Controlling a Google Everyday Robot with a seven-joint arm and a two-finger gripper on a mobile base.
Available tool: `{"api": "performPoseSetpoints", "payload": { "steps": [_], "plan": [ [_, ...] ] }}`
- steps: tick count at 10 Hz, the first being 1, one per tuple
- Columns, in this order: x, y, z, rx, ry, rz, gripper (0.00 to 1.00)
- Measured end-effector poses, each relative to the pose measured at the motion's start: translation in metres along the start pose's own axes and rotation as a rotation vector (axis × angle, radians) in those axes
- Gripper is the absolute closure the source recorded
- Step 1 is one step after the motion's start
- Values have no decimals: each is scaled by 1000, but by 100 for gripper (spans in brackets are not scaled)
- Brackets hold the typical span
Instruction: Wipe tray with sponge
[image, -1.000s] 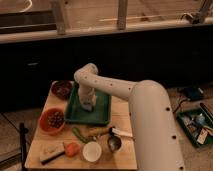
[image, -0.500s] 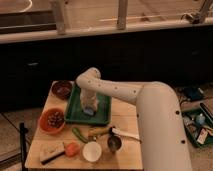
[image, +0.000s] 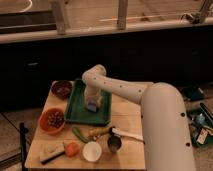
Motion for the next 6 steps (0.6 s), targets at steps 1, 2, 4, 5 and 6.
{"api": "performPoseSetpoints", "payload": {
  "steps": [1,2,4,5,6],
  "plan": [
    [1,1,0,0,1,2,100],
    [0,0,0,0,0,0,100],
    [0,-1,0,0,0,-1,100],
    [0,0,0,-1,0,-1,100],
    [0,0,0,0,0,-1,100]
  ]
}}
